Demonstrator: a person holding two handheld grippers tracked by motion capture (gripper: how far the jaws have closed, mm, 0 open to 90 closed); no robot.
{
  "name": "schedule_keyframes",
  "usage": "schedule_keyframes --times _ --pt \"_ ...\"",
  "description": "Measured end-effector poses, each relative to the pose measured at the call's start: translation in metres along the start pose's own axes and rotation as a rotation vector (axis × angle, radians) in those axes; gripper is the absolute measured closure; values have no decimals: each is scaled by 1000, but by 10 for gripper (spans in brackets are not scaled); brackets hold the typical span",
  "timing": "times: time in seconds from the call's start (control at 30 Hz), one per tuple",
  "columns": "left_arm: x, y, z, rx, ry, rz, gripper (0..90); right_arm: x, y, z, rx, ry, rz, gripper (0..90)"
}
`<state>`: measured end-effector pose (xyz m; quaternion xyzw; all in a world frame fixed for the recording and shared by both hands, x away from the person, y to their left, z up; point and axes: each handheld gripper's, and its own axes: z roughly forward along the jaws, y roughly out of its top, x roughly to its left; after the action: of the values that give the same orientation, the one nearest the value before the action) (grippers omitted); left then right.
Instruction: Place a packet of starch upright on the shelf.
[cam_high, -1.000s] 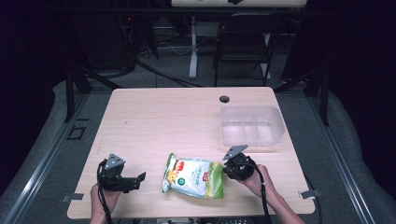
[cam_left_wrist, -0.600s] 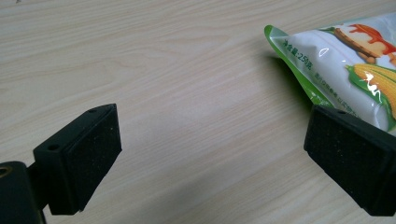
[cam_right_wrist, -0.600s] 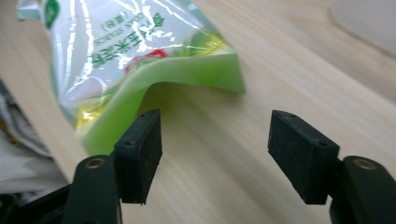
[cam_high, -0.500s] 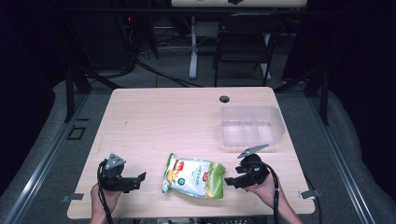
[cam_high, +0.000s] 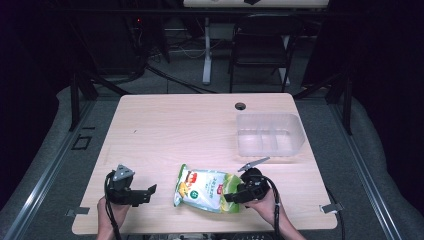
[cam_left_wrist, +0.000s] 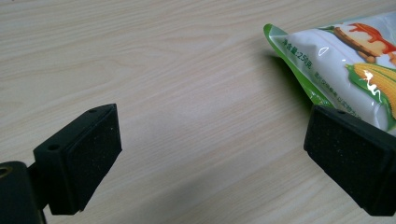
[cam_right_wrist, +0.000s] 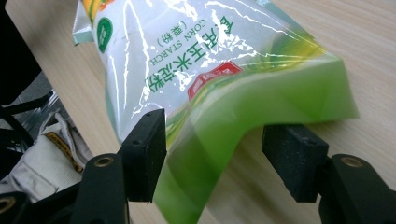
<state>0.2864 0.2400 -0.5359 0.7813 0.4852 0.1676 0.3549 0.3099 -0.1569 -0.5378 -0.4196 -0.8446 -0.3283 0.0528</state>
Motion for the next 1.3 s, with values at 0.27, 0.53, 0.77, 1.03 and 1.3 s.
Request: schedule_keyframes --times 0.27,0.53,0.77,1.03,1.3 --pt "0 0 1 4 -5 0 40 -7 5 19 -18 44 45 508" --pt "-1 0 2 9 -15 5 41 0 8 24 -36 38 -4 686" --pt "-2 0 3 8 -16 9 46 -2 8 25 -49 86 -24 808" --pt "-1 0 3 11 -21 15 50 -2 12 16 -92 82 -18 895" --pt "-4 0 4 12 -30 29 52 -2 14 6 -125 87 -27 900"
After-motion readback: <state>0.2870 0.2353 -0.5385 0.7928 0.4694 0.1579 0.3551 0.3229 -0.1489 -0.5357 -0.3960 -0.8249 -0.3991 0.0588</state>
